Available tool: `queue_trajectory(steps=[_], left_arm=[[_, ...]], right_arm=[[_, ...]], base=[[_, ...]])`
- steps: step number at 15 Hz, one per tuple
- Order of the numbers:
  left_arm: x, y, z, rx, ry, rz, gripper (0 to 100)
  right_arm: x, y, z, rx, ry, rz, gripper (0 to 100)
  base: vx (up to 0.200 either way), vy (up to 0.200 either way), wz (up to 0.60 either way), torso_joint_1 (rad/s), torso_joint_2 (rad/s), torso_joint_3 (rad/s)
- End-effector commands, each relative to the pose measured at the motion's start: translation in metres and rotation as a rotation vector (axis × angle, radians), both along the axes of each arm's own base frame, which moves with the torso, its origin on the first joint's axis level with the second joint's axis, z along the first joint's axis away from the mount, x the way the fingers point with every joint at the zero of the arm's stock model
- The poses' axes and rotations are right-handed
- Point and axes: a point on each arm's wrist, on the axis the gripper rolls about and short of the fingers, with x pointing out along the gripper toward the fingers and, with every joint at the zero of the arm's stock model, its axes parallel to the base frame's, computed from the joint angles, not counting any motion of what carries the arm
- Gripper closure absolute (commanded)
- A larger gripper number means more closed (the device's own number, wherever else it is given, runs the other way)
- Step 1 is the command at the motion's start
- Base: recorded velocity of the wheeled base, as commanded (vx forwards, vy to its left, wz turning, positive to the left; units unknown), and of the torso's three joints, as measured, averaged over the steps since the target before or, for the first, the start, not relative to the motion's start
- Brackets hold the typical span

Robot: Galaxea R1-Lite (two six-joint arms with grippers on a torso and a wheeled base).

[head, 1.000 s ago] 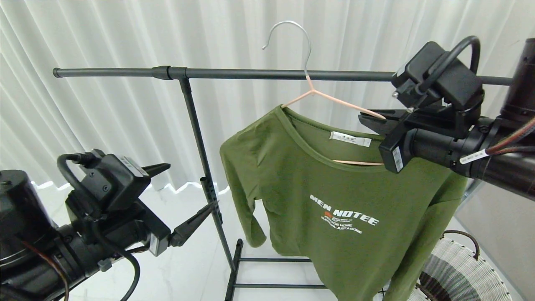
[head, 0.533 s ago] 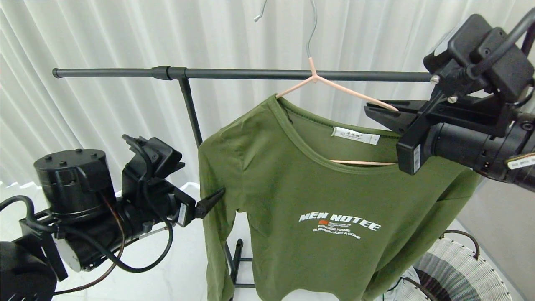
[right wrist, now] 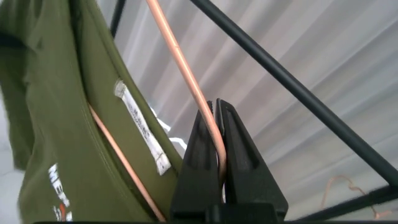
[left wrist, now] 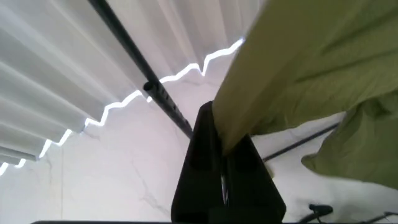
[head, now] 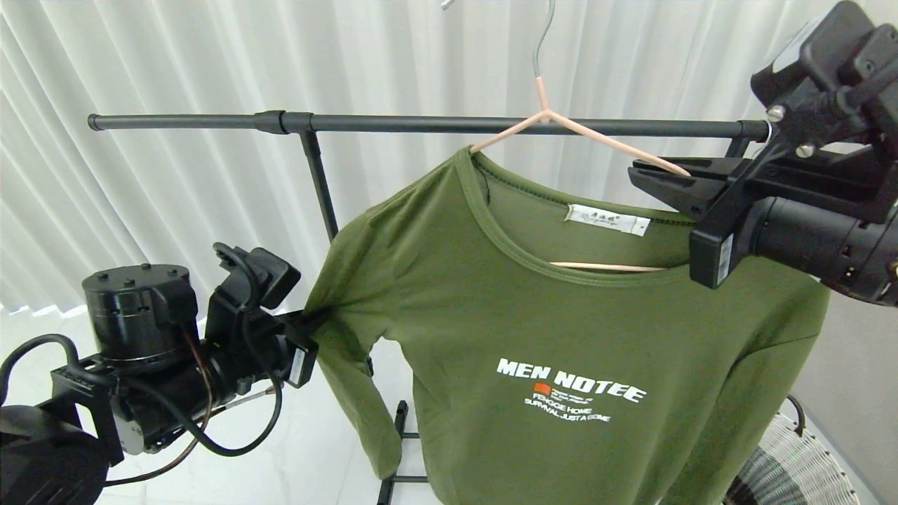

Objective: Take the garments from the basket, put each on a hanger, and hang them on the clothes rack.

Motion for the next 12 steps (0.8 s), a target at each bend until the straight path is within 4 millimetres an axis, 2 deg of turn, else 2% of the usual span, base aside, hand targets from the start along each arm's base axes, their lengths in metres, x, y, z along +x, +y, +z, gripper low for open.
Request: queue_trajectory(steps=[1, 3, 4, 7, 12], left_arm=[[-0.008, 0.013, -0.004, 0.004, 0.0, 0.044, 100], [-0.011, 0.014, 0.0, -0.007, -0.049, 0.045, 100], [-0.012, 0.012, 0.003, -0.015, -0.085, 0.036, 0], [-0.018, 0.008, 0.009, -0.006, -0.148, 0.009, 0], [-0.047, 0.015, 0.014, 0.073, -0.213, -0.011, 0]], right_arm=[[-0.001, -0.011, -0.001, 0.004, -0.003, -0.027, 100], [-0.003, -0.015, -0.003, 0.001, 0.001, -0.035, 100], [-0.003, -0.015, -0.003, 0.001, 0.001, -0.035, 100], [-0.002, -0.015, -0.005, -0.005, 0.007, -0.039, 100], [0.013, -0.04, -0.012, 0.003, 0.041, -0.336, 100]], base=[[0.0, 0.0, 0.0, 0.0, 0.0, 0.0], [0.0, 0.0, 0.0, 0.0, 0.0, 0.0], [0.0, 0.0, 0.0, 0.0, 0.0, 0.0], [0.0, 0.0, 0.0, 0.0, 0.0, 0.0], [0.0, 0.0, 0.0, 0.0, 0.0, 0.0]])
